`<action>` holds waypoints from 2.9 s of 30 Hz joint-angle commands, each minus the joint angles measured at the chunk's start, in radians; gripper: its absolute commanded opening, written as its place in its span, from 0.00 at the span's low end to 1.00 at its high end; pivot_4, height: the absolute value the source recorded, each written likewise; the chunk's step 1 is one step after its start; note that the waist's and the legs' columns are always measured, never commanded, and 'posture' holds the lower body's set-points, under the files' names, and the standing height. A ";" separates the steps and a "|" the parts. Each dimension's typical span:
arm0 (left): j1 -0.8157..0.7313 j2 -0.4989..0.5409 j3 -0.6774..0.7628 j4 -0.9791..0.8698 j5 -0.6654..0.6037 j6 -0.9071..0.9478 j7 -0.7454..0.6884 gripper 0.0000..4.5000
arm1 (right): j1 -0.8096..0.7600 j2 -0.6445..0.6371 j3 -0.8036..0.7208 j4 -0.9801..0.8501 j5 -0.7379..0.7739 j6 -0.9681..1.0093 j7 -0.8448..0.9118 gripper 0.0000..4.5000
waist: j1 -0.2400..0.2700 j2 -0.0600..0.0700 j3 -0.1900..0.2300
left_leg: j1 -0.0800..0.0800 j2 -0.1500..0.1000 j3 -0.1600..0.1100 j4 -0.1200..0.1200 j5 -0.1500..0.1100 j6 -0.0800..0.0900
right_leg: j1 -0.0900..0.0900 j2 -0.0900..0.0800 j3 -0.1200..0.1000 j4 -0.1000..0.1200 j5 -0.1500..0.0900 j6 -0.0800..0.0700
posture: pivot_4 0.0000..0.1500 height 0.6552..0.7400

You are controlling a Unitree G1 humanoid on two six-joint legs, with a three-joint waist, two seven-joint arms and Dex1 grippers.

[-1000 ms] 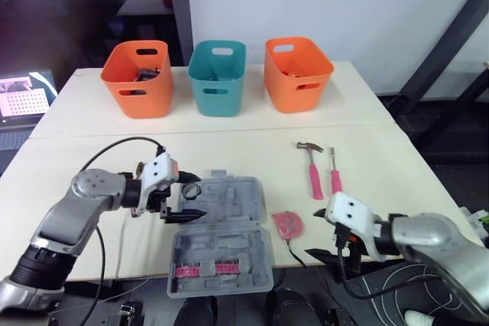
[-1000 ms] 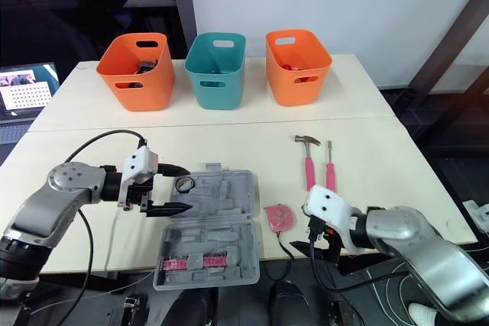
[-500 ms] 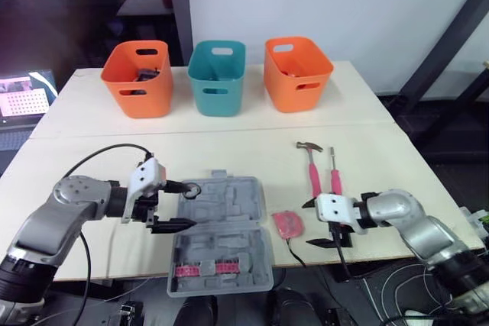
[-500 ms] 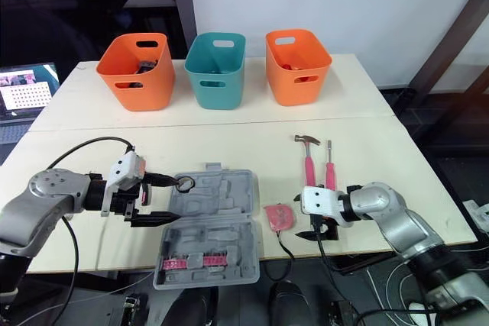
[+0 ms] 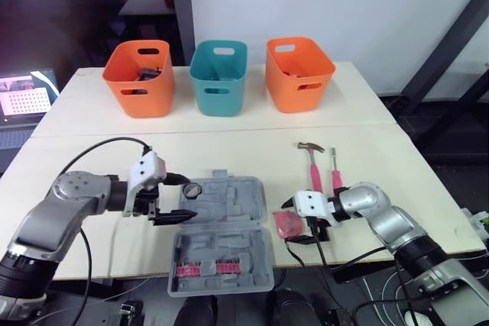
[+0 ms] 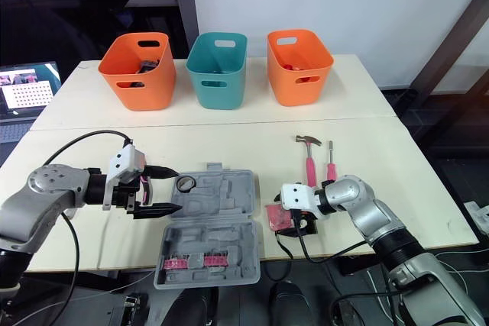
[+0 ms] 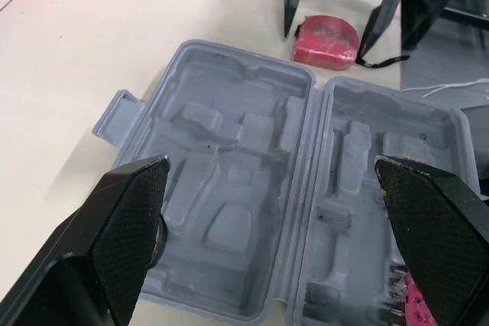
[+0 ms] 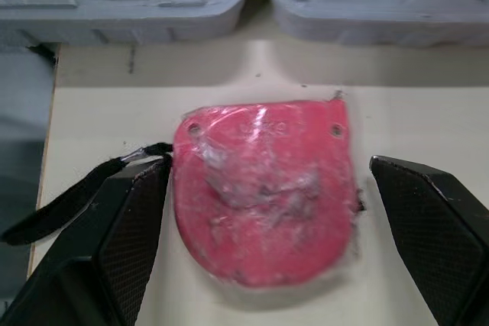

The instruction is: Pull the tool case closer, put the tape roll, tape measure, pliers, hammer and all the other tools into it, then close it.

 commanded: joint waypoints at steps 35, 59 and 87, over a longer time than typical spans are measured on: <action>0.283 0.029 0.222 -0.119 -0.017 -0.026 0.103 1.00 | -0.495 0.244 0.230 0.002 -0.138 0.640 -0.061 0.67 | -0.004 0.002 0.001 | -0.001 0.002 0.001 -0.002 0.000 0.000 | -0.004 0.002 0.001 0.000 0.002 -0.003 | 1.00 1.00; 0.357 0.018 0.235 -0.150 -0.003 -0.060 0.135 1.00 | -0.565 0.422 0.242 0.325 -0.256 0.410 -0.100 0.67 | -0.008 0.002 0.001 | 0.001 0.012 0.001 -0.002 0.000 0.000 | -0.005 0.013 0.002 0.000 0.005 -0.009 | 1.00 1.00; 0.296 -0.022 0.157 0.038 0.048 -0.221 0.057 1.00 | -0.278 0.291 -0.075 -0.264 0.041 0.544 -0.086 0.57 | -0.006 0.002 0.001 | 0.000 0.014 0.002 -0.002 0.000 -0.001 | -0.006 0.014 0.002 -0.001 0.006 -0.011 | 1.00 1.00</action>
